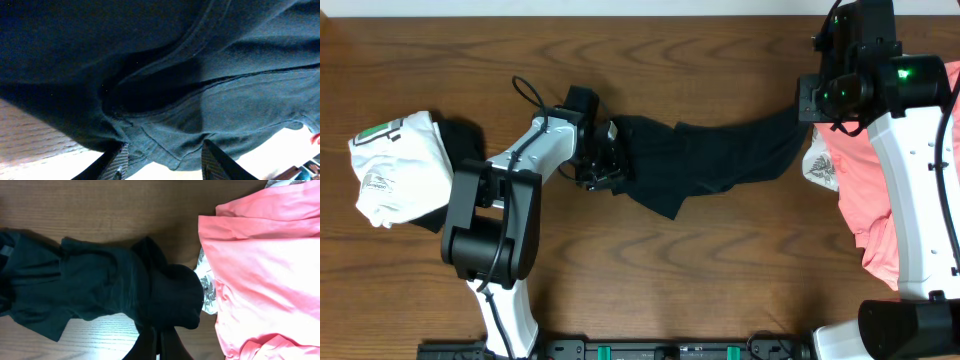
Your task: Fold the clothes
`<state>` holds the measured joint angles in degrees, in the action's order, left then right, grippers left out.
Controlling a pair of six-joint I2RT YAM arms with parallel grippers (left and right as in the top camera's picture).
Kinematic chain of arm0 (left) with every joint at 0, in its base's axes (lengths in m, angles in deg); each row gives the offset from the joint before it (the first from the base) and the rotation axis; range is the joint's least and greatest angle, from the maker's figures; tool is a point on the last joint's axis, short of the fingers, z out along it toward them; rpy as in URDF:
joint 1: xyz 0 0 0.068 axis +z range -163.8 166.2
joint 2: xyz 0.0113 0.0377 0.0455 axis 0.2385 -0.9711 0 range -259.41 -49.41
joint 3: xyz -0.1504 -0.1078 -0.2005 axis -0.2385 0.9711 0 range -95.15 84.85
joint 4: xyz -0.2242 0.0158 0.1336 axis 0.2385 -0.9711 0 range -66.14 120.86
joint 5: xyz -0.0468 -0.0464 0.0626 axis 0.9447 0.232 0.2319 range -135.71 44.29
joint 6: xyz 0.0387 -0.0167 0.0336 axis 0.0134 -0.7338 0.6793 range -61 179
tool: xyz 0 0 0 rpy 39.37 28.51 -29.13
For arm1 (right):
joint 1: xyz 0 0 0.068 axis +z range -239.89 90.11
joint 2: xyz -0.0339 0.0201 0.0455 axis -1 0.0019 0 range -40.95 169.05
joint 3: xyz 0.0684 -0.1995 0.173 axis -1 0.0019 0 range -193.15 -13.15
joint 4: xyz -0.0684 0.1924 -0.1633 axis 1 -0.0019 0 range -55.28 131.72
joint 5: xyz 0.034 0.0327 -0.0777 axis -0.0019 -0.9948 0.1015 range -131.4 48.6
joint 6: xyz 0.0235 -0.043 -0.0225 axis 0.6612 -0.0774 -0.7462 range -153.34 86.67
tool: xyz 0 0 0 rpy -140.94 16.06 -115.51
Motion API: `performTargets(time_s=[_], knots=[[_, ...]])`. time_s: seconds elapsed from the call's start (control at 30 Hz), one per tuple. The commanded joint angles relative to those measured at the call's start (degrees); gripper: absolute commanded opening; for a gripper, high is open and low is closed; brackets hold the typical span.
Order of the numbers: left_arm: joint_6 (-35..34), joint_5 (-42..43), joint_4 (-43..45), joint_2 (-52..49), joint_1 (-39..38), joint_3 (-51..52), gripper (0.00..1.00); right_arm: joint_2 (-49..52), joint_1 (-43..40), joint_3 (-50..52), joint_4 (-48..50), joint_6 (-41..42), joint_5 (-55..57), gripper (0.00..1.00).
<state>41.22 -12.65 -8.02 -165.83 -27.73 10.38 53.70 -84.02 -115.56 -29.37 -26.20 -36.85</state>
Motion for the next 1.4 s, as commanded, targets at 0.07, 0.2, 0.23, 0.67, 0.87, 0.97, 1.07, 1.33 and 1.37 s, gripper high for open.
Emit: performTargets(time_s=[0.07, 0.2, 0.23, 0.67, 0.87, 0.97, 1.07, 1.33, 1.37], knots=[[0.1, 3.2, 0.0, -1.5, 0.7, -0.4, 0.47, 0.1, -0.6, 0.1, 0.0, -0.4, -0.1, 0.01], [0.2, 4.0, -0.5, -0.4, 1.9, -0.4, 0.39, 0.1, -0.6, 0.1, 0.0, -0.4, -0.1, 0.01], [0.2, 4.0, -0.5, 0.1, 2.1, -0.4, 0.39, 0.1, -0.6, 0.1, 0.0, -0.4, -0.1, 0.01], [-5.3, 6.4, -8.4, 8.9, -3.6, 0.4, 0.40, 0.1, -0.6, 0.1, -0.1, -0.6, -0.1, 0.01], [-14.2, 2.4, -2.0, 8.9, -6.3, 6.3, 0.40, 0.1, -0.6, 0.1, -0.3, -0.6, -0.1, 0.01], [-15.8, 0.5, 0.9, 8.9, -6.4, 9.1, 0.40, 0.1, -0.6, 0.1, -0.8, -0.6, -0.1, 0.01], [-16.0, -0.9, 2.8, 8.9, -6.4, 10.7, 0.41, 0.1, -0.6, 0.1, -1.2, -0.6, -0.1, 0.01], [-16.0, -6.8, 4.9, 8.8, -6.5, 11.1, 0.50, 0.1, -0.6, 0.1, -1.6, -0.6, -0.1, 0.01], [-16.3, -6.8, 5.4, 8.8, -6.5, 11.3, 0.50, 0.1, -0.6, 0.1, -1.6, -0.6, -0.1, 0.01]])
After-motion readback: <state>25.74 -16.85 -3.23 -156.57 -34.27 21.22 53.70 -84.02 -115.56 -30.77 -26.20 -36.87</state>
